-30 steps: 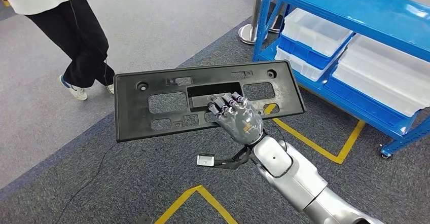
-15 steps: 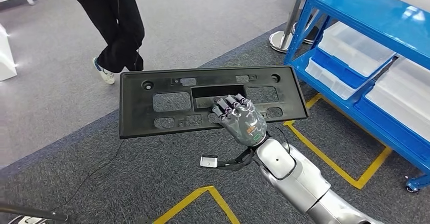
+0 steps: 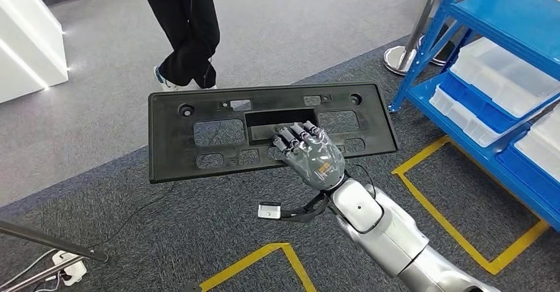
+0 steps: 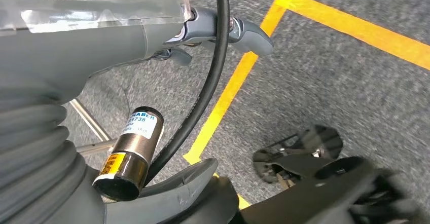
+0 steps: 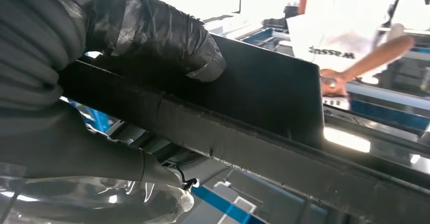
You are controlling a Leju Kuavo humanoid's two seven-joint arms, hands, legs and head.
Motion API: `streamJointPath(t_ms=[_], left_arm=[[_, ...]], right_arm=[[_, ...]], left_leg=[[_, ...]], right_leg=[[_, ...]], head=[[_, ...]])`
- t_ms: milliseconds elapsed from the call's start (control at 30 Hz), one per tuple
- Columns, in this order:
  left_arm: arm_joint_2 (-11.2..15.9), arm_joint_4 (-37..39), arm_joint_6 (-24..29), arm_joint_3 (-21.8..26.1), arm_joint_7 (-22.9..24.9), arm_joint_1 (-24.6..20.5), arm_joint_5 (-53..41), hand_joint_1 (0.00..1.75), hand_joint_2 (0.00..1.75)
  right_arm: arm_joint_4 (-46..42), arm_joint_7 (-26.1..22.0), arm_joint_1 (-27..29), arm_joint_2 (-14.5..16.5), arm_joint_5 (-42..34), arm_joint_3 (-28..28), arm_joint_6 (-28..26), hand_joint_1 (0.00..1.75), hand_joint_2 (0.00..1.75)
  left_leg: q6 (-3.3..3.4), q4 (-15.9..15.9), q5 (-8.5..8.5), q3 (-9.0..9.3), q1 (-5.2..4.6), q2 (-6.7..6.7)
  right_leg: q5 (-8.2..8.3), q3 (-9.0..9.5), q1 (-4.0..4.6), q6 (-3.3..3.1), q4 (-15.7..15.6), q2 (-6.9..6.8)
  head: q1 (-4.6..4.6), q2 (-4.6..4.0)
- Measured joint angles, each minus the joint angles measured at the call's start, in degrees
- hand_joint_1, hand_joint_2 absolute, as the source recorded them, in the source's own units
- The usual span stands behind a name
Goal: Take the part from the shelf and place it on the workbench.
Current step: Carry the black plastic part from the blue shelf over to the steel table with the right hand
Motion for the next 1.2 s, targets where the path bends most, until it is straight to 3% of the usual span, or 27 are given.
streamJointPath(t_ms=[67, 100, 200, 267, 333, 400, 433, 467, 500, 567, 633, 700, 767, 833, 900, 933, 967, 1000, 1033, 1100, 1133, 1200], left_arm=[[0.1, 0.0, 0.0, 0.0, 0.0, -0.1, 0.1, 0.0, 1.75], [0.2, 0.0, 0.0, 0.0, 0.0, -0.1, 0.1, 0.0, 1.75], [0.2, 0.0, 0.0, 0.0, 0.0, 0.2, 0.1, 0.0, 1.75], [0.2, 0.0, 0.0, 0.0, 0.0, 0.2, 0.1, 0.0, 1.75], [0.3, 0.0, 0.0, 0.0, 0.0, 0.1, 0.1, 0.0, 1.75], [0.3, 0.0, 0.1, 0.0, 0.0, 0.1, 0.1, 0.0, 1.75], [0.3, 0.0, 0.0, 0.0, 0.1, 0.1, 0.1, 0.0, 1.75], [0.3, 0.0, 0.0, 0.0, 0.1, 0.2, 0.1, 0.0, 1.75], [0.3, 0.0, 0.0, 0.0, 0.1, 0.2, 0.1, 0.0, 1.75], [0.3, 0.0, 0.0, 0.0, 0.1, 0.2, 0.1, 0.0, 1.75], [0.3, 0.0, 0.0, 0.0, 0.1, 0.1, 0.1, 0.0, 1.75], [0.4, 0.0, 0.0, 0.0, 0.1, 0.2, 0.1, 0.0, 1.75], [0.4, 0.0, 0.0, 0.0, 0.1, 0.4, 0.1, 0.0, 1.75], [0.4, 0.0, 0.0, 0.0, 0.1, 0.3, 0.1, 0.0, 1.75], [0.4, 0.0, 0.0, 0.0, 0.1, 0.2, 0.1, 0.0, 1.75], [0.4, 0.0, 0.0, 0.0, 0.1, 0.2, 0.1, 0.0, 1.75], [0.4, 0.0, 0.0, 0.0, 0.1, 0.3, 0.1, 0.0, 1.75], [0.4, 0.0, 0.0, 0.0, 0.1, 0.3, 0.1, 0.0, 1.75], [0.4, 0.0, 0.0, 0.0, 0.1, 0.4, 0.1, 0.0, 1.75], [0.4, 0.0, 0.0, 0.0, 0.1, 0.3, 0.1, 0.0, 1.75], [0.4, 0.0, 0.0, 0.0, 0.2, 0.4, 0.1, 0.0, 1.75], [0.4, 0.0, 0.0, 0.0, 0.3, 0.6, 0.1, 0.0, 1.75]], right_arm=[[-0.1, 0.0, 0.0, 0.0, 0.0, 0.0, 0.0, 1.75, 1.75], [-0.1, 0.0, -0.1, 0.0, 0.0, 0.0, 0.0, 1.75, 1.75], [-0.2, -0.1, -0.1, 0.2, 0.0, 0.0, 0.0, 1.75, 1.75], [-0.3, -0.1, -0.2, 0.2, 0.0, 0.0, 0.0, 1.75, 1.75], [-0.3, -0.1, -0.1, 0.2, 0.0, 0.0, 0.0, 1.75, 1.75], [-0.3, -0.1, 0.2, 0.1, 0.0, 0.0, 0.0, 1.75, 1.75], [-0.3, -0.1, 0.4, 0.0, 0.0, 0.0, 0.0, 1.75, 1.75], [-0.3, -0.1, 0.4, 0.0, 0.0, 0.0, 0.0, 1.75, 1.75], [-0.3, -0.1, 0.4, 0.0, 0.0, 0.0, 0.0, 1.75, 1.75], [-0.3, -0.1, 0.3, 0.0, 0.0, 0.0, 0.0, 1.75, 1.75], [-0.4, -0.1, 0.3, 0.0, 0.0, 0.0, 0.0, 1.75, 1.75], [-0.4, -0.1, 0.2, 0.1, 0.0, 0.0, 0.0, 1.75, 1.75], [-0.5, -0.1, 0.1, 0.2, 0.0, 0.0, 0.0, 1.75, 1.75], [-0.5, -0.1, 0.0, 0.3, 0.0, 0.0, 0.0, 1.75, 1.75], [-0.5, -0.1, 0.1, 0.3, 0.0, 0.0, 0.0, 1.75, 1.75], [-0.4, -0.1, 0.1, 0.3, 0.0, 0.0, 0.0, 1.75, 1.75], [-0.4, -0.1, 0.2, 0.3, 0.0, 0.0, 0.0, 1.75, 1.75], [-0.5, -0.1, 0.2, 0.3, 0.0, 0.0, 0.0, 1.75, 1.75], [-0.5, -0.1, 0.1, 0.3, 0.0, 0.0, 0.0, 1.75, 1.75], [-0.5, -0.1, 0.1, 0.3, 0.0, 0.0, 0.0, 1.75, 1.75], [-0.5, -0.1, 0.1, 0.3, 0.0, 0.0, 0.0, 1.75, 1.75], [-0.5, 0.0, 0.0, 0.3, 0.0, 0.0, 0.0, 1.75, 1.75]], left_leg=[[0.67, -7.1, 2.39, 3.75, -0.51, 1.59], [1.04, -8.8, 2.7, 4.59, -0.75, 1.97], [2.03, -9.5, 2.84, 4.71, -0.81, 0.51], [2.76, -10.1, 3.21, 5.0, -0.48, -0.46], [3.24, -10.3, 3.36, 5.06, -0.4, -1.41], [3.38, -10.1, 3.32, 5.03, -0.51, -2.63], [3.36, -10.0, 3.29, 5.02, -0.53, -3.3], [3.29, -9.9, 3.23, 5.03, -0.52, -4.03], [3.16, -9.6, 3.12, 5.03, -0.5, -4.72], [2.73, -9.0, 2.83, 4.74, -0.46, -6.0], [2.09, -8.7, 2.81, 4.17, -0.37, -7.06], [1.41, -8.8, 3.0, 3.79, -0.21, -7.87], [0.87, -7.6, 2.21, 3.21, -0.28, -6.04], [0.35, -1.9, -0.78, 0.5, -0.31, -2.67], [-0.01, 5.4, -3.72, -3.2, -0.11, -1.25], [-0.06, 7.0, -3.89, -4.04, -0.05, -1.1], [-0.04, 6.6, -3.15, -3.9, -0.04, -1.04], [0.1, 3.8, -1.38, -2.36, -0.06, -0.78], [0.33, -0.5, 0.49, -0.07, -0.14, -0.07], [1.02, -7.5, 2.68, 3.81, -0.67, 1.54], [1.34, -8.9, 2.78, 4.49, -0.92, 1.92], [1.93, -9.3, 2.77, 4.52, -1.13, 1.13]], right_leg=[[-0.34, 0.38, 0.25, 0.44, 0.0, -1.02], [-0.47, 0.53, 0.37, 0.7, 0.0, -1.49], [-0.78, 0.86, 0.46, 1.59, -0.2, -2.31], [-2.45, -0.06, 0.28, 2.12, 2.0, -0.11], [-5.99, -3.39, 0.09, 2.32, 9.0, 2.63], [-8.08, -6.96, 0.08, 2.41, 15.7, 3.32], [-7.42, -7.49, 0.06, 2.4, 16.2, 3.38], [-5.71, -6.93, 0.02, 2.36, 14.5, 3.46], [-3.34, -5.39, -0.05, 2.28, 10.8, 3.84], [-0.31, -2.18, -0.3, 2.07, 3.6, 5.96], [0.04, -1.16, -0.26, 1.8, 1.1, 7.25], [0.32, -1.09, -0.12, 1.27, 0.8, 6.26], [0.56, -0.7, -0.25, 0.56, 0.3, 5.12], [0.56, -0.38, -0.17, 0.07, 0.0, 3.82], [0.39, -0.32, 0.05, -0.15, 0.0, 2.36], [0.3, -0.29, 0.11, -0.18, 0.0, 1.67], [0.22, -0.23, 0.14, -0.17, 0.0, 1.06], [0.1, -0.09, 0.16, -0.09, 0.0, 0.42], [-0.06, 0.12, 0.17, 0.03, 0.0, -0.16], [-0.38, 0.48, 0.38, 0.45, 0.0, -1.16], [-0.49, 0.6, 0.47, 0.69, 0.0, -1.56], [-0.61, 0.86, 0.54, 1.27, -0.2, -2.36]], head=[[0.02, 0.0], [0.03, 0.0], [0.05, 0.0], [0.09, 0.0], [0.11, 0.0], [0.13, 0.0], [0.13, 0.0], [0.13, 0.0], [0.13, 0.0], [0.13, 0.0], [0.12, 0.0], [0.11, 0.0], [-0.07, 0.0], [-0.28, 0.0], [-0.32, 0.0], [-0.32, 0.0], [-0.33, 0.0], [-0.33, 0.0], [-0.32, 0.0], [-0.31, 0.0], [-0.31, 0.0], [-0.31, 0.0]])
